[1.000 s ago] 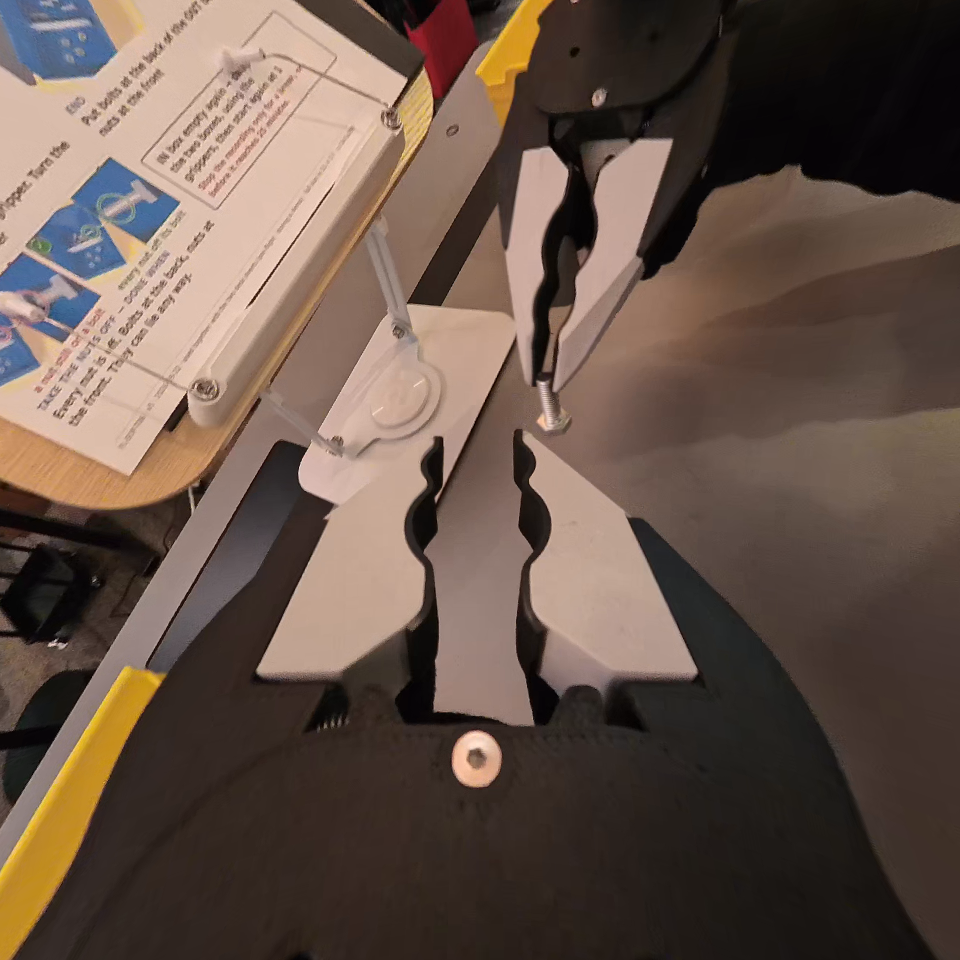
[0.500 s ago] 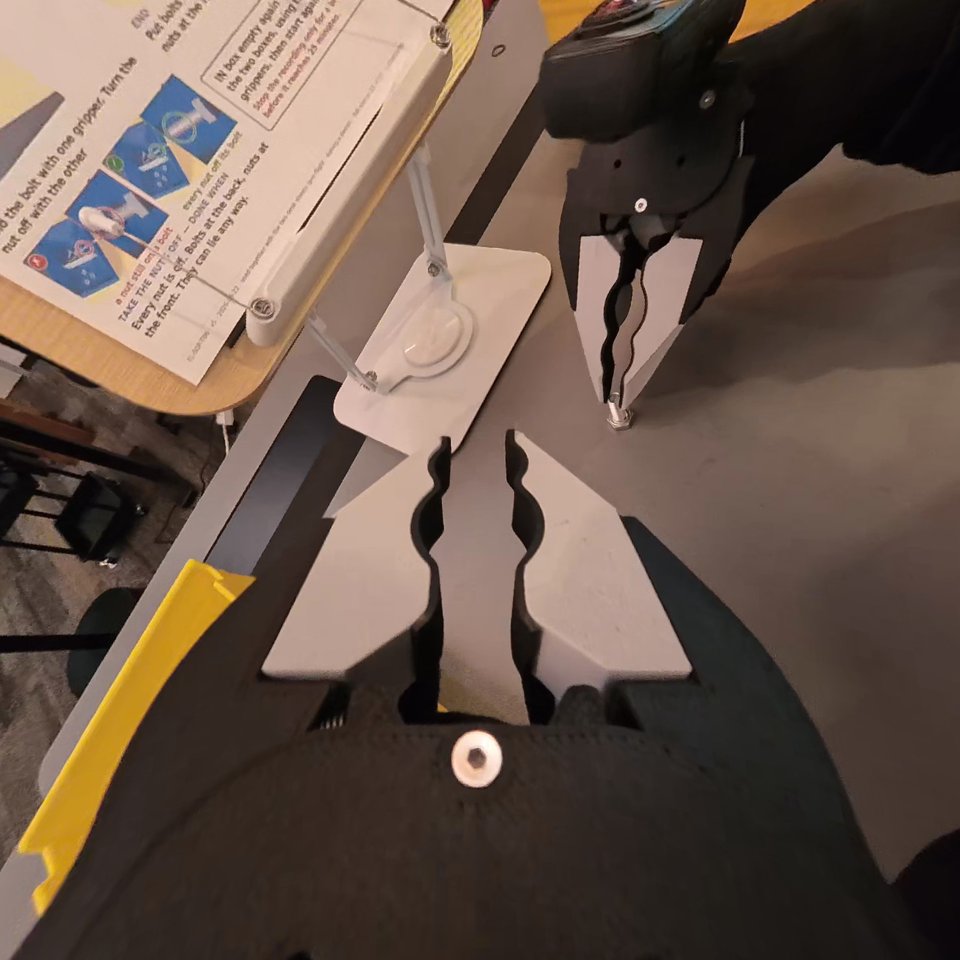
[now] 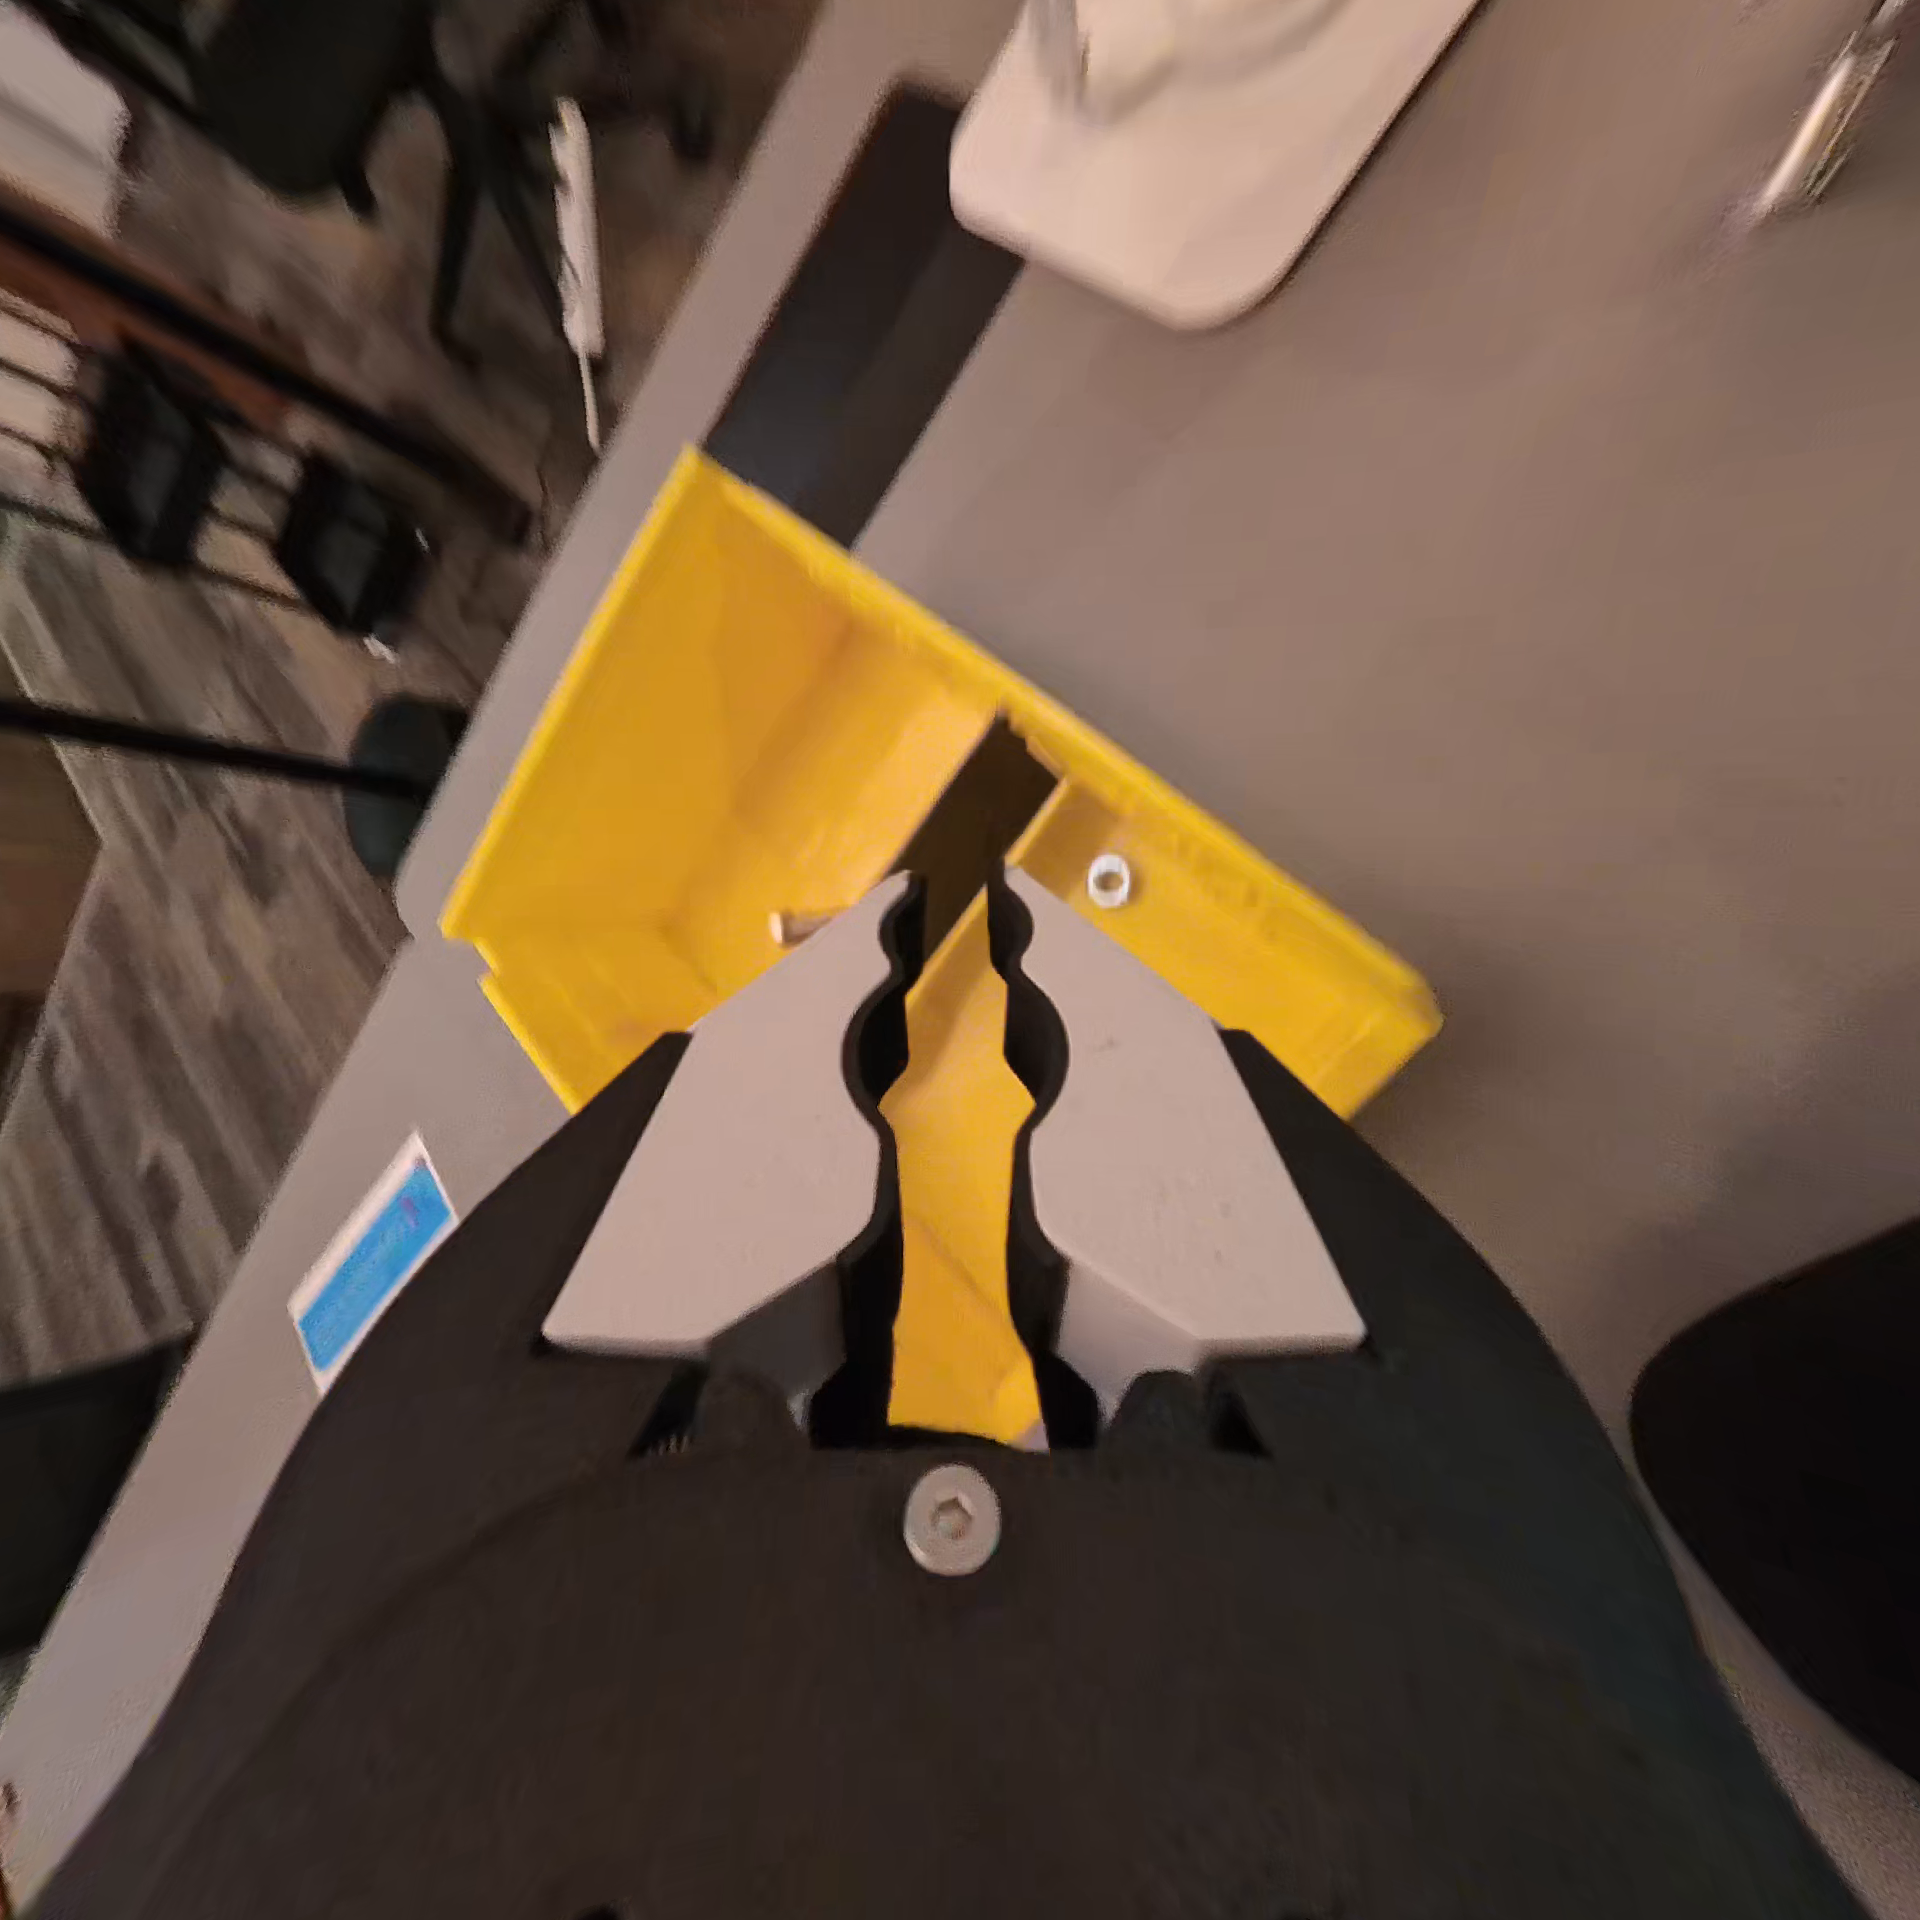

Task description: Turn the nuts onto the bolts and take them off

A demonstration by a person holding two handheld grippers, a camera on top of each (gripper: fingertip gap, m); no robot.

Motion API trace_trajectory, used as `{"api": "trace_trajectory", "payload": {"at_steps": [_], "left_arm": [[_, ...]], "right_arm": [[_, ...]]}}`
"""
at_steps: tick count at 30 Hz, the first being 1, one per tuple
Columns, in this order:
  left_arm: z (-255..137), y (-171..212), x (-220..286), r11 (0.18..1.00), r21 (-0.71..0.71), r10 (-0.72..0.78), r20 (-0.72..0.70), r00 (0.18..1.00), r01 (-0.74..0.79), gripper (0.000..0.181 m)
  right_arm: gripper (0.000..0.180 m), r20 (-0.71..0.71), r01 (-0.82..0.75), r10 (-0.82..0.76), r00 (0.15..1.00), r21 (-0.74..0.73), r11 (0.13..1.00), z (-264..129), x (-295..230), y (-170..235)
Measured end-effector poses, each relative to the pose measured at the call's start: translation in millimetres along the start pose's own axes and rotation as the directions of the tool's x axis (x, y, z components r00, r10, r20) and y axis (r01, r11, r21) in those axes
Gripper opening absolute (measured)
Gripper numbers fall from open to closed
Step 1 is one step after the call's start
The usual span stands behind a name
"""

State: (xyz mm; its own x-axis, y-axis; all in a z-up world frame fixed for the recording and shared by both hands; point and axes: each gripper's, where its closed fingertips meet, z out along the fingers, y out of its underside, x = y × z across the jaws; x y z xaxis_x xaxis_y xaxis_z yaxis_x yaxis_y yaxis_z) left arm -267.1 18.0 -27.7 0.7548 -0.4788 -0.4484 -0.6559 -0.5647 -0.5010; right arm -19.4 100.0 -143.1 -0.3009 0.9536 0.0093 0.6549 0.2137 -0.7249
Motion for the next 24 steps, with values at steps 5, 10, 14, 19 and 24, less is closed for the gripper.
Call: {"api": "trace_trajectory", "payload": {"at_steps": [5, 10, 14, 19, 24], "left_arm": [[38, 64, 22, 0.983, -0.174, -0.099, -0.187, 0.977, 0.066, 0.015], [68, 107, 34, 0.927, -0.368, -0.169, -0.254, 0.952, 0.067, 0.023], [79, 111, 37, 0.904, -0.416, -0.241, -0.299, 0.923, 0.101, 0.027], [91, 126, 48, 0.861, -0.503, -0.261, -0.323, 0.91, 0.069, 0.029], [100, 133, 54, 0.84, -0.541, -0.263, -0.336, 0.905, 0.044, 0.027]], "right_arm": [[0.019, 0.002, 0.007, -0.007, 1.0, 0.0, 1.0, 4, -1, 0], [0.019, -0.002, 0.015, -0.015, 1.0, -0.017, 1.0, 7, -1, 4], [0.018, -0.012, 0.015, -0.015, 1.0, -0.021, 1.0, 7, 2, 6], [0.018, -0.016, 0.008, -0.008, 1.0, -0.012, 1.0, 5, 4, 7], [0.018, -0.017, 0.01, -0.01, 1.0, -0.009, 1.0, 5, 4, 6]]}}
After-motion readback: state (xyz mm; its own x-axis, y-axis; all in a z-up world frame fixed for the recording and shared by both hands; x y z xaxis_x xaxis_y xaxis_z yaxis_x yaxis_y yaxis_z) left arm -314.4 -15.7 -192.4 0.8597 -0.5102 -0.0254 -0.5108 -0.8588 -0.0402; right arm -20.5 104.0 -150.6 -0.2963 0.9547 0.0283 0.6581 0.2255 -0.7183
